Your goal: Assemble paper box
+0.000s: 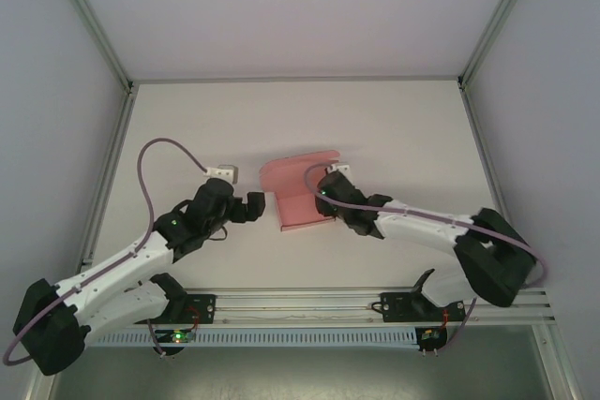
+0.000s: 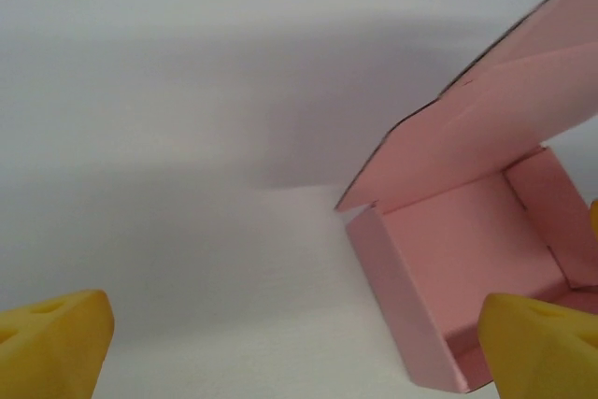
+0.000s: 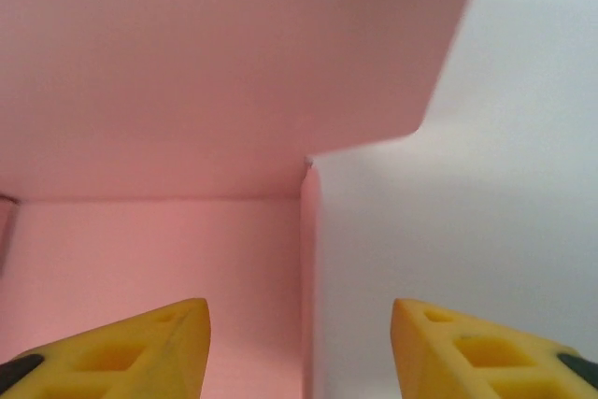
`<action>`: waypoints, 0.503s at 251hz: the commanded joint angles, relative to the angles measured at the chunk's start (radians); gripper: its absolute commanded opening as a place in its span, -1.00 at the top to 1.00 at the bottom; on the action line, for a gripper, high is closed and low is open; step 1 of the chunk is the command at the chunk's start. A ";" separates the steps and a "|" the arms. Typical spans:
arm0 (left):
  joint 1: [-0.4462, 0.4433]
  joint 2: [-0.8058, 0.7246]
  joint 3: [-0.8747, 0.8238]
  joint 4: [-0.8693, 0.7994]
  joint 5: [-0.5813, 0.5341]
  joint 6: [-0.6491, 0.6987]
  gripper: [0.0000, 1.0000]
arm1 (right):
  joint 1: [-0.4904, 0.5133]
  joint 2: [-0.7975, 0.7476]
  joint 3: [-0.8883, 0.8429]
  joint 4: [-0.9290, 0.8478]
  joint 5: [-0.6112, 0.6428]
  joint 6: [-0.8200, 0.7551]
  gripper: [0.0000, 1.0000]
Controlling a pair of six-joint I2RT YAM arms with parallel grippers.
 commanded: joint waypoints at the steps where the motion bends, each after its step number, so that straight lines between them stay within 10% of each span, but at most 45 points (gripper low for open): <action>1: -0.002 0.048 0.062 0.061 0.048 0.120 -1.00 | -0.106 -0.094 -0.062 0.069 -0.133 -0.137 -0.15; 63: 0.071 0.219 0.167 0.083 0.228 0.229 -1.00 | -0.239 -0.213 -0.019 0.058 -0.529 -0.721 -0.64; 126: 0.129 0.324 0.307 -0.023 0.326 0.393 -0.87 | -0.433 -0.119 0.139 -0.057 -0.772 -1.028 -0.68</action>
